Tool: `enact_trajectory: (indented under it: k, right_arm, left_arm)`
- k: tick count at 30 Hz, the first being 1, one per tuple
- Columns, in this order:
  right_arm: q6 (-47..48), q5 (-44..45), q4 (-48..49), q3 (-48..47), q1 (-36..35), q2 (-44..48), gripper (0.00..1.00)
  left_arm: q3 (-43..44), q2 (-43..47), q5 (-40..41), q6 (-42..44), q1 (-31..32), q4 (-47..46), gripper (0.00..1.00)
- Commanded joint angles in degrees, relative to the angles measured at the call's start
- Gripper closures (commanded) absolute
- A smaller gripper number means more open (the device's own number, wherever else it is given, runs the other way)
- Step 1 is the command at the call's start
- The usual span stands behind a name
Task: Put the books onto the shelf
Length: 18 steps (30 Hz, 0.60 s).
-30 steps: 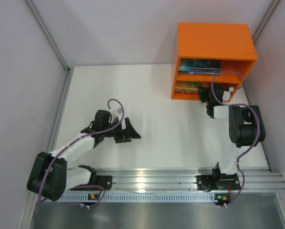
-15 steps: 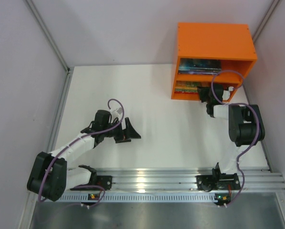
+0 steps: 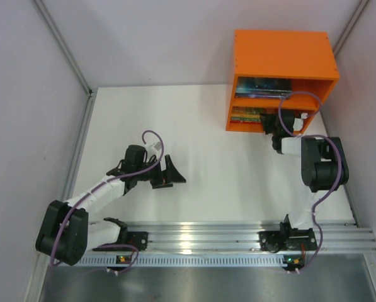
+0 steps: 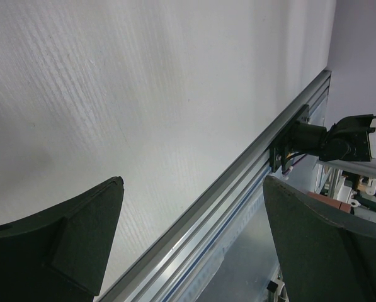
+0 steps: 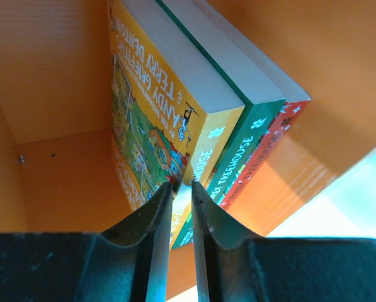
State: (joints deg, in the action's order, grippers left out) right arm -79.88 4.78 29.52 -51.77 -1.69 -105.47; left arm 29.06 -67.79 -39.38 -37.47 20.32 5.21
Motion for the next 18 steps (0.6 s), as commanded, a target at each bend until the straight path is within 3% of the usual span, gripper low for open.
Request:
enact_trajectory:
  k: [1,10,18]
  right_arm:
    - [0.95,-0.12,0.98,-2.72,0.38,-0.26,0.81]
    - [0.86,-1.35,1.85,-0.53,0.20,2.36,0.81]
    - [2.88,-6.08,5.10,11.24,-0.42,12.12,0.76]
  left_arm:
    - [2.14,0.20,0.09,1.09,0.25,-1.43,0.04]
    - [2.14,0.47,-0.18,0.91,0.25,-1.52,0.03]
    - [5.56,1.25,0.00,0.64,0.25,1.02,0.03]
